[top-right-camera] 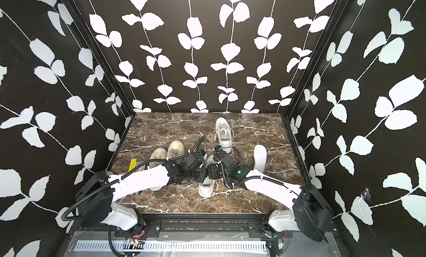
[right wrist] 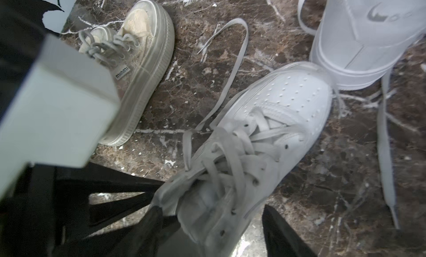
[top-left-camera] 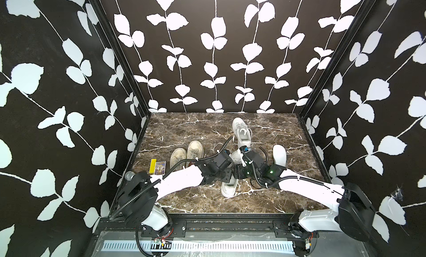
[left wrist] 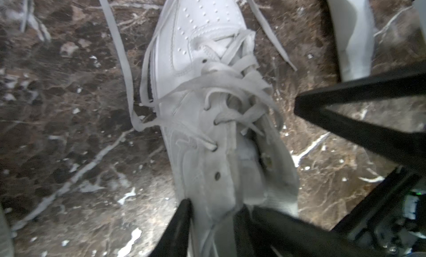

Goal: Remove the insole from the shoe
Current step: Untie the shoelace on the shoe.

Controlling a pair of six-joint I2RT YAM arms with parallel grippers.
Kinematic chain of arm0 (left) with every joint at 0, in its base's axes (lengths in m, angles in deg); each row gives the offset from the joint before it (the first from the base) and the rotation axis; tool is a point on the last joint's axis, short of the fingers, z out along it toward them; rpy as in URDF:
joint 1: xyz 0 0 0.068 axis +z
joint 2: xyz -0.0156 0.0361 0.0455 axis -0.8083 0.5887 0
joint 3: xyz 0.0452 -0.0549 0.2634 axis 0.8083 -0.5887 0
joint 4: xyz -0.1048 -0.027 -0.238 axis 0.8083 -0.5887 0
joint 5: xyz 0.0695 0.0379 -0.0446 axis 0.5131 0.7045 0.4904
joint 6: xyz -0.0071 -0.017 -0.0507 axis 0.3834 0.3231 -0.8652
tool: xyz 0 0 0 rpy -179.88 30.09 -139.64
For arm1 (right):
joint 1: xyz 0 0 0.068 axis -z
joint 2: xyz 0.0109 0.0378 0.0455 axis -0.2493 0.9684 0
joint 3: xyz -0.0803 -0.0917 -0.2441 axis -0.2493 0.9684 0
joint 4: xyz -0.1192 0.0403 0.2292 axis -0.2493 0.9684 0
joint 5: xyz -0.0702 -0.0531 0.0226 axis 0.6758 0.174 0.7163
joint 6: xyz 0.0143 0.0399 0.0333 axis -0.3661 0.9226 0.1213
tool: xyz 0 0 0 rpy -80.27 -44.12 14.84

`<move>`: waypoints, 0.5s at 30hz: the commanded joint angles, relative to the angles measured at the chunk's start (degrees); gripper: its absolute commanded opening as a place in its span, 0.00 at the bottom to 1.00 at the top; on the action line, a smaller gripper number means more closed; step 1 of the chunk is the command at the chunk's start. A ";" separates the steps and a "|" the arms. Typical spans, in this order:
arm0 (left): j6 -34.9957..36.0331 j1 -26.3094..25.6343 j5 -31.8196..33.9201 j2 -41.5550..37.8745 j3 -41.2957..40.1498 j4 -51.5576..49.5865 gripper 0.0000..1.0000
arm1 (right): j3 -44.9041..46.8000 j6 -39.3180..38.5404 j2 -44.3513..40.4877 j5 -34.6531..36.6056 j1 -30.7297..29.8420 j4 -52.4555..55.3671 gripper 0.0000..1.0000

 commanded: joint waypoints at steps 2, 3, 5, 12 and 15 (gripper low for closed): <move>0.86 0.11 1.87 -3.73 0.21 0.54 0.41 | -1.11 0.18 0.72 3.21 -0.86 2.45 0.60; 1.53 0.32 2.71 -3.79 0.39 -0.11 0.42 | -1.11 -0.01 0.57 3.65 -1.11 3.11 0.57; 2.86 0.63 3.00 -3.61 0.73 -0.28 0.42 | -0.92 -0.26 -0.02 4.17 -1.50 3.85 0.52; 5.93 0.99 4.47 -1.31 3.09 -1.29 0.44 | -0.15 0.30 -0.37 5.63 -2.16 5.31 0.42; 6.65 1.40 5.31 -0.72 3.79 -1.43 0.44 | -0.47 0.58 0.15 6.06 -2.34 5.30 0.37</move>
